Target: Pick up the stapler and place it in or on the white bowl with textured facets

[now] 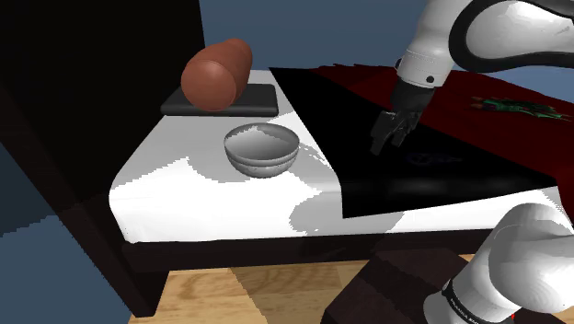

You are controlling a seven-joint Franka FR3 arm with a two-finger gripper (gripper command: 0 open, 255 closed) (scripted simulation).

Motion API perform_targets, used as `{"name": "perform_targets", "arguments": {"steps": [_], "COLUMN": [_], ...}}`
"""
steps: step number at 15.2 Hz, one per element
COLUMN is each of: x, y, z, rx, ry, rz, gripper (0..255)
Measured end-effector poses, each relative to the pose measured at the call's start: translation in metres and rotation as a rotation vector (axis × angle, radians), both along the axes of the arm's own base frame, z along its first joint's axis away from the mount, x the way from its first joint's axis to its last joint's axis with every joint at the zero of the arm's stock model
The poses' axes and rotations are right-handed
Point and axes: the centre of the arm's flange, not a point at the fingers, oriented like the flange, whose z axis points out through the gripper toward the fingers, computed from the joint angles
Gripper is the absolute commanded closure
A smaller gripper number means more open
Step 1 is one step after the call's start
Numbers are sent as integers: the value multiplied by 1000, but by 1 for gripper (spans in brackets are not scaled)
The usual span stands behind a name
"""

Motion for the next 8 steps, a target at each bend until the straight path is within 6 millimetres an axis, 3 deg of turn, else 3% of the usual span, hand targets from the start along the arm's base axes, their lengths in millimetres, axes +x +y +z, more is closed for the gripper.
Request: {"name": "perform_targets", "arguments": {"steps": [3, 8], "x": [-8, -36], "y": [-11, -61], "z": [-3, -14], "rx": [-6, -30], "ry": [4, 16], "rz": [57, 294], "gripper": [0, 0]}}
